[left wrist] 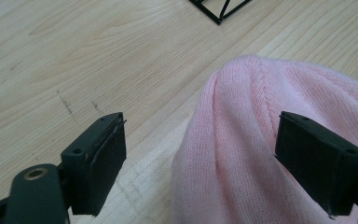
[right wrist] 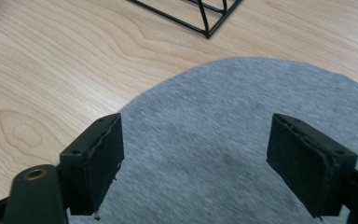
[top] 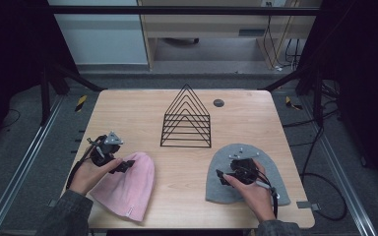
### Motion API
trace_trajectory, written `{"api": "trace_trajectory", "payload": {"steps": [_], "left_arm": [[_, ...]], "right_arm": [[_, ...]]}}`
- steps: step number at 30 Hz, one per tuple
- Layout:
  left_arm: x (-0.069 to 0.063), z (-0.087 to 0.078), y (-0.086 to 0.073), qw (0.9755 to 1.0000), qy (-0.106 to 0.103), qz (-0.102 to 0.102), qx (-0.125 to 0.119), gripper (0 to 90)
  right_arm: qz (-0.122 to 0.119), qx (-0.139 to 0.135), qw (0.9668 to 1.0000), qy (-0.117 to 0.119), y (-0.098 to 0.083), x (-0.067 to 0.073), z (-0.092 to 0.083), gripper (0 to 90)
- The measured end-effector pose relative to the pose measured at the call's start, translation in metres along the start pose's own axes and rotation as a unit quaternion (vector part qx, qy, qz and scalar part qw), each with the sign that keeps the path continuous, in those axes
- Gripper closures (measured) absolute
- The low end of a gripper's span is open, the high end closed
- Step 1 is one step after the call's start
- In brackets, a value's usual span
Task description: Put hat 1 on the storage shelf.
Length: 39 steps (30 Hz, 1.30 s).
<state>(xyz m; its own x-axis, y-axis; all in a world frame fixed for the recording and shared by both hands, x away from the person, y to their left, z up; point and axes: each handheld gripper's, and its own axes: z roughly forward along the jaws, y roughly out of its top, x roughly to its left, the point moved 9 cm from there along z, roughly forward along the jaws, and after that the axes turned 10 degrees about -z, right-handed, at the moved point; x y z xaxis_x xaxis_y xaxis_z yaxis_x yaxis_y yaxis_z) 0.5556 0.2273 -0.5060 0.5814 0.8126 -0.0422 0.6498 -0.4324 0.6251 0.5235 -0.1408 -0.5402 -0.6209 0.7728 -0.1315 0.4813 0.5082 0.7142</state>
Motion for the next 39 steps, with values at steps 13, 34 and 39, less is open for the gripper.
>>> {"api": "trace_trajectory", "payload": {"steps": [13, 34, 39], "left_arm": [[-0.002, -0.009, 0.000, 0.9998, -0.002, 0.018, 0.012, 26.5], [-0.009, 0.035, -0.023, 0.9952, -0.020, 0.034, 0.090, 52.8], [-0.011, 0.032, -0.024, 0.9946, -0.017, 0.037, 0.095, 76.9]], "right_arm": [[-0.001, -0.006, 1.0000, 0.004, -0.002, -0.001, -0.001, 30.2], [-0.003, 0.004, 0.9996, 0.027, -0.003, 0.008, 0.006, 30.3], [-0.004, 0.004, 0.9996, 0.027, -0.003, 0.008, 0.007, 30.3]]}}
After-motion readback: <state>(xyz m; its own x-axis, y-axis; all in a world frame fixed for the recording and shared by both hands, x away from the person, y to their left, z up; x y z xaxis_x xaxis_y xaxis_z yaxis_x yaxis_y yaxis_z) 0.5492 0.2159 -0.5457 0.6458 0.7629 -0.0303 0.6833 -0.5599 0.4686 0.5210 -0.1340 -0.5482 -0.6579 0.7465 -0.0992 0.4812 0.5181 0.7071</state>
